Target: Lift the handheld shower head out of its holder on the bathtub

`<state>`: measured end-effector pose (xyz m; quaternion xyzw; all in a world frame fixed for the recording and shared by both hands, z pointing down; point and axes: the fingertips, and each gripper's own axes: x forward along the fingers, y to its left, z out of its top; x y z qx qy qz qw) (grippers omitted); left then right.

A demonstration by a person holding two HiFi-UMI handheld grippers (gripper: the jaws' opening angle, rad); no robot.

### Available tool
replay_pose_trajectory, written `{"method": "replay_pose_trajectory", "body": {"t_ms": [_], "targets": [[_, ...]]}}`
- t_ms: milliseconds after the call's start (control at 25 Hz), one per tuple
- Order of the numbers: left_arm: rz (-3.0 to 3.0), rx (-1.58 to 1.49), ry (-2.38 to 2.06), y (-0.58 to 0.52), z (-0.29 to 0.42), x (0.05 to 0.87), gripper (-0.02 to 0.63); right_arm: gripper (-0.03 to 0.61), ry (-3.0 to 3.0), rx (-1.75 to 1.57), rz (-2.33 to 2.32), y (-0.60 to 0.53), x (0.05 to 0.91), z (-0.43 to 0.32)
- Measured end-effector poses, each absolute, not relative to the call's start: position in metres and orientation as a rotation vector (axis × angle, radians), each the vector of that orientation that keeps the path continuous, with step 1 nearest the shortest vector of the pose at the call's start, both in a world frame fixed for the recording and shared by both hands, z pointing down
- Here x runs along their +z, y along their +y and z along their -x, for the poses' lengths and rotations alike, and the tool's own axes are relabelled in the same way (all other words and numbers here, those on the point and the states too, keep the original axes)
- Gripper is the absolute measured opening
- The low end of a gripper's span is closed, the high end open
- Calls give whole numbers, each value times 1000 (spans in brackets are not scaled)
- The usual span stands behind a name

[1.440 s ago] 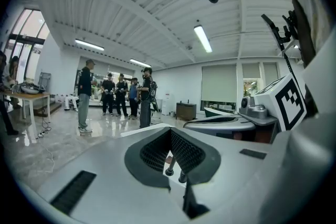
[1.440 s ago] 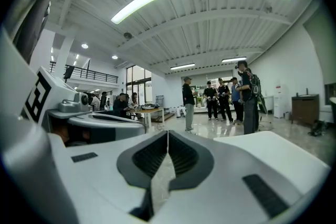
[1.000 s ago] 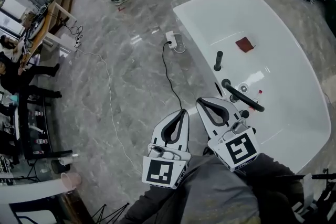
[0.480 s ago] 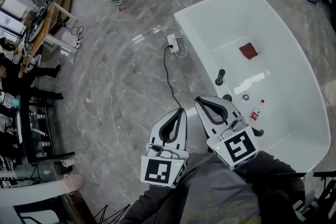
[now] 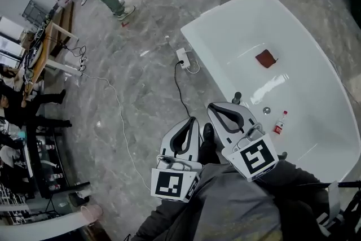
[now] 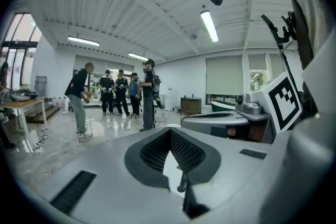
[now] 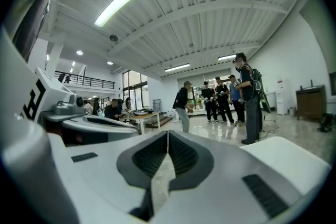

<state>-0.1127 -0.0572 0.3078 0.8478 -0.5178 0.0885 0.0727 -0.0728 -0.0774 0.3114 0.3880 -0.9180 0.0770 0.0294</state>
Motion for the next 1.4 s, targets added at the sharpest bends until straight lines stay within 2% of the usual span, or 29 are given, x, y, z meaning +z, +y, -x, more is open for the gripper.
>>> {"method": "replay_pose_trajectory", "body": {"t_ms": [280,760,1400], "targets": [[-2631,237,-1420,-112,114,308,2,6,-2742,225,-1347,-125,312,70],[-2659,273,-1253,-190,151,323,2,6,-2635,308,-1469,-195,328,108],[-2885,293,-722,-249,97,341,2,6,-2278,301,-1983,-223,338,48]]}}
